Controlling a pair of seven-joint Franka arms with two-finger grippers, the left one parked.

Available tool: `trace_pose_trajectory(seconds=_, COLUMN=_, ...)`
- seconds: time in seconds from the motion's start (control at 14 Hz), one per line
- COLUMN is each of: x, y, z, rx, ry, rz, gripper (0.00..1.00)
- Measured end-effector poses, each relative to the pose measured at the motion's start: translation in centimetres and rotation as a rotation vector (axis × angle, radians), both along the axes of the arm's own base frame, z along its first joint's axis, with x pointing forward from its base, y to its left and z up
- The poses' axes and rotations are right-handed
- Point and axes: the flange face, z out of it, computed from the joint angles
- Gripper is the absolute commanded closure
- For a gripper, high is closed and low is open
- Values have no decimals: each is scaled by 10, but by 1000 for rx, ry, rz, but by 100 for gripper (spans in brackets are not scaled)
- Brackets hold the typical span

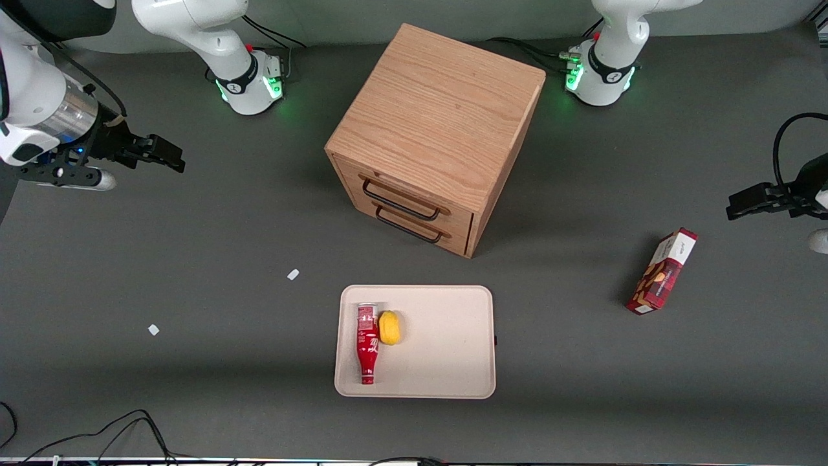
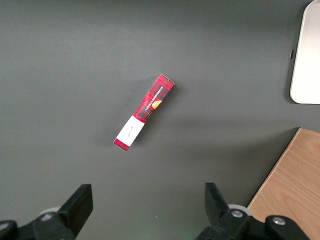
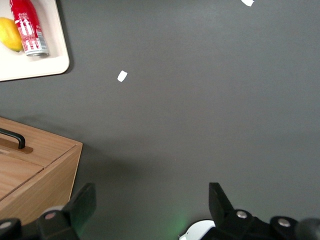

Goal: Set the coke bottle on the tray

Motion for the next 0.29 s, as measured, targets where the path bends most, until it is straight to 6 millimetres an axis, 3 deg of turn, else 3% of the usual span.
trace_pose_trajectory(seconds=0.29, x=1, y=0, z=-1, rx=-8, ry=9, rz=-3, gripper=0)
